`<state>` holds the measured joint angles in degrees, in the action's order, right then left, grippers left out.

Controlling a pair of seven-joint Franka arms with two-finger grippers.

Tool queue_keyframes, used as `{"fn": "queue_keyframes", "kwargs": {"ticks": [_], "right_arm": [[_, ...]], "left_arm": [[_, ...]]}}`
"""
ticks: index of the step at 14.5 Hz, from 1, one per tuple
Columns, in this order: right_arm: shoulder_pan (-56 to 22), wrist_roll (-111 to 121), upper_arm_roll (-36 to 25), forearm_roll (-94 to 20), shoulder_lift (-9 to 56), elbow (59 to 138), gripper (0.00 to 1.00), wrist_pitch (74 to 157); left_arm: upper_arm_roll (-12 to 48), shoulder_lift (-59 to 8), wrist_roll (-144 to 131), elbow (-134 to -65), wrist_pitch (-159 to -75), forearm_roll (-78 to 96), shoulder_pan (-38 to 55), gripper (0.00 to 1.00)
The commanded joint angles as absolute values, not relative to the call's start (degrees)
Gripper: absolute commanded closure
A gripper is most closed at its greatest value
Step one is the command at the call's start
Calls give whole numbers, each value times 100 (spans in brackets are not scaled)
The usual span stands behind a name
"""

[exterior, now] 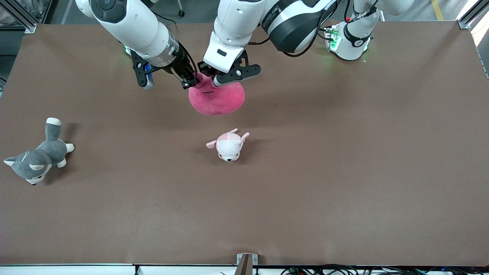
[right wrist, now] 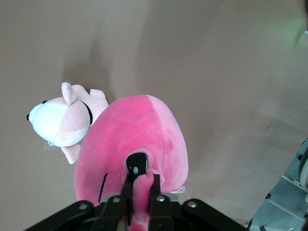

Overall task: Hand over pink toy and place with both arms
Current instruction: 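Carry the pink toy with the right gripper while the left gripper withdraws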

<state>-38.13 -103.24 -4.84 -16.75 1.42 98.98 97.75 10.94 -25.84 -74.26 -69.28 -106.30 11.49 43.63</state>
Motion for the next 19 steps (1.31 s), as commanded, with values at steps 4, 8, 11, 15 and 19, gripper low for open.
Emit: {"fn": "queue_keyframes", "kwargs": {"ticks": [4, 8, 11, 15, 19], "right_arm": [[-3850, -10310, -562, -1749, -27, 10125, 100, 9879], [-3465, -9627, -606, -1696, -9, 10230, 100, 9896], [-2937, -8705, -598, -1696, -9, 10432, 100, 9879], [-2059, -7220, -606, -1679, -9, 10748, 100, 9896], [-1188, -5637, -598, -1679, 18, 11388, 100, 10386]], "left_arm": [[1020, -2628, -7506, -6776, -10635, 1125, 4439, 99], [1028, -2479, -7488, -6802, -10635, 1125, 4395, 14], [1072, -2374, -7506, -6820, -10626, 722, 4438, 0], [1038, -1865, -7454, -6899, -10285, 686, 4368, 0], [1037, -1346, -6420, -6926, -9047, 554, 3930, 0]]}}
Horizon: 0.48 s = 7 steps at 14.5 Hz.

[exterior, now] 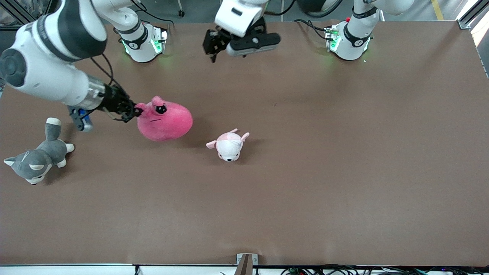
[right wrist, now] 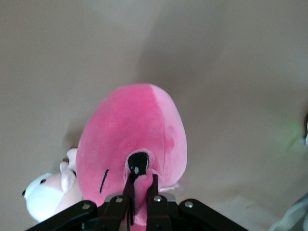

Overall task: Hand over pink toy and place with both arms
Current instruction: 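Carry the pink toy with the right gripper while the left gripper withdraws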

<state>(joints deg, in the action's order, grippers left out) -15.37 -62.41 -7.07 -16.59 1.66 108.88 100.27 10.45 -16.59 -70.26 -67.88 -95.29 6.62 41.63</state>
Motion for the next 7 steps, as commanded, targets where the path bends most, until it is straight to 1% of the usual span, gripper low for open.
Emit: {"fn": "queue_keyframes", "kwargs": {"ticks": [1, 4, 5, 7], "right_arm": [[-1039, -5321, -598, -1696, 35, 11608, 99, 10632], [-582, -4503, -598, -1722, 280, 11935, 99, 11108], [-441, -4309, -589, -1766, 394, 11979, 98, 11205], [-325, -4062, -589, -1836, 632, 12015, 98, 11407]], "left_arm": [[1037, -1214, -6051, -6934, -8739, 554, 3746, 0], [1037, -845, -5504, -6978, -8062, 554, 3350, 0], [1037, -722, -5241, -7100, -7903, 536, 3244, 0], [1037, -240, -4556, -7731, -7805, 309, 3068, 0]]}}
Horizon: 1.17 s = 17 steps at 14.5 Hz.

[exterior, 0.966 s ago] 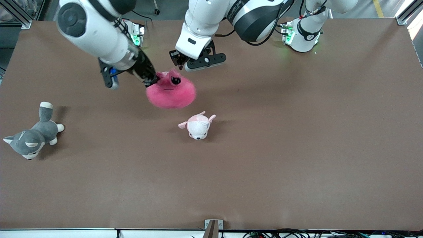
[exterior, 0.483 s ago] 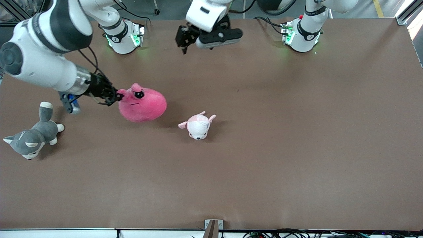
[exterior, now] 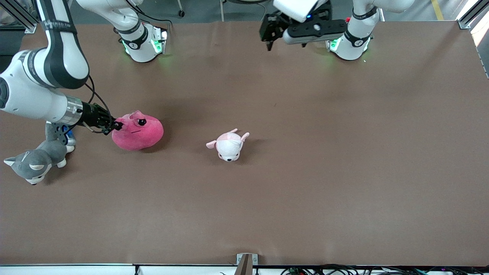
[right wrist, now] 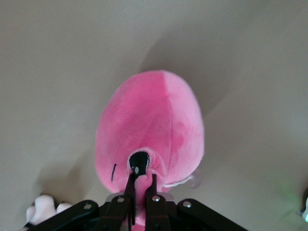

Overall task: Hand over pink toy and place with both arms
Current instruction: 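Carry the pink toy with the right gripper while the left gripper withdraws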

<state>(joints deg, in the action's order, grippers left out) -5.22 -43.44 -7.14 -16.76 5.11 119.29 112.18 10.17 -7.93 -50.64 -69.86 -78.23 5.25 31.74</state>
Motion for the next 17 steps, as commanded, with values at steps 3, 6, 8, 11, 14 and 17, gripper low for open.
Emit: {"fn": "queue_keyframes", "kwargs": {"ticks": [3, 6, 8, 11, 14, 17], "right_arm": [[-220, -3982, -589, -2091, 975, 11953, 84, 11592], [-176, -3607, -589, -2127, 1256, 11761, 39, 11672], [-123, -2886, -598, -2127, 1274, 11690, 0, 11689], [78, -2015, -606, -2048, 1345, 11146, 0, 11549], [263, -1258, -607, -1743, 1493, 10365, 0, 10953], [220, -863, -598, -715, 1591, 9608, 0, 10583]], "left_arm": [[1046, 403, -3642, -8541, -7857, 202, 2621, 0], [1046, 720, -2596, -8841, -7857, 211, 2015, 0], [1046, 791, -1972, -8956, -7857, 211, 1601, 0], [1037, 782, -1399, -8983, -7857, 202, 1048, 0], [1037, 712, -749, -8956, -7857, 202, 389, 0], [1037, 519, -650, -8939, -7971, 202, -87, 0]]}}
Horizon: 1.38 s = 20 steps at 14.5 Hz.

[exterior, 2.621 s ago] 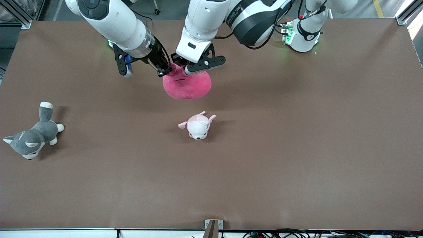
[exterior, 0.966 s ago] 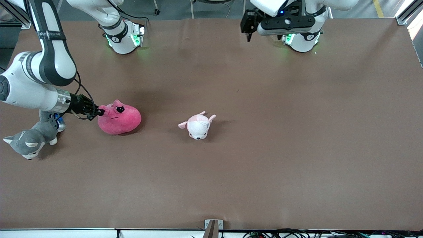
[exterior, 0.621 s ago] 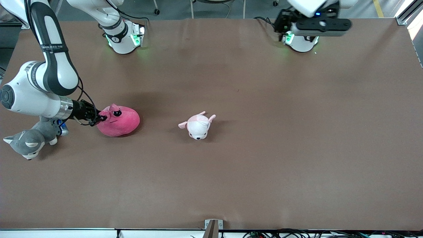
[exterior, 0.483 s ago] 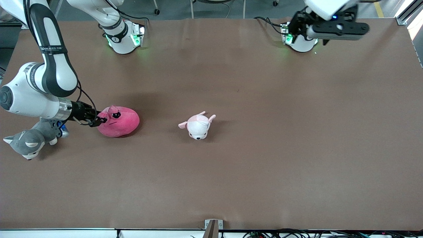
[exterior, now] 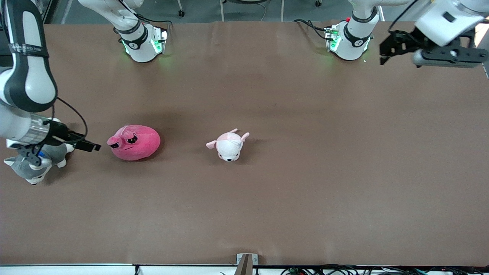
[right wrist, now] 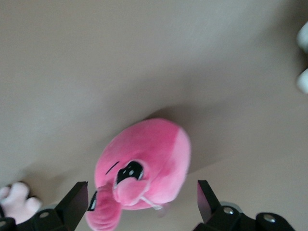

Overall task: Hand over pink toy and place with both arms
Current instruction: 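Lower the pink toy beside the grey cat and open the right gripper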

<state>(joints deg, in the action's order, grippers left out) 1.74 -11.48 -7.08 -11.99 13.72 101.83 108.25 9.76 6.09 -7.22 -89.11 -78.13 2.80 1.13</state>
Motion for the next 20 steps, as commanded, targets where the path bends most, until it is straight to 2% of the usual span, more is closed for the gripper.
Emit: {"fn": "queue_keyframes", "kwargs": {"ticks": [1, 5, 8, 14, 18, 20], "right_arm": [[194, -548, -589, -477, 1582, 9432, 0, 10486], [229, 79, -589, -203, 1565, 8694, 0, 9556], [202, 97, -571, -132, 1468, 8569, 0, 9010], [79, 483, -562, 150, 1415, 8121, 0, 8930], [105, 326, -562, -8, 1406, 8112, 0, 8904], [105, 141, -562, -44, 1398, 8147, 0, 8642]], "left_arm": [[1037, 475, -624, -8938, -8059, 202, -157, 0], [1046, 387, -168, -8930, -8331, 114, -308, 0], [1037, 352, 377, -8684, -8385, 9, -360, 0], [1037, 123, 395, -8561, -8745, -167, -351, 0], [1046, 97, 570, -8464, -8745, -149, -396, 0], [1046, 79, 869, -8455, -8824, -167, -395, 0]]}}
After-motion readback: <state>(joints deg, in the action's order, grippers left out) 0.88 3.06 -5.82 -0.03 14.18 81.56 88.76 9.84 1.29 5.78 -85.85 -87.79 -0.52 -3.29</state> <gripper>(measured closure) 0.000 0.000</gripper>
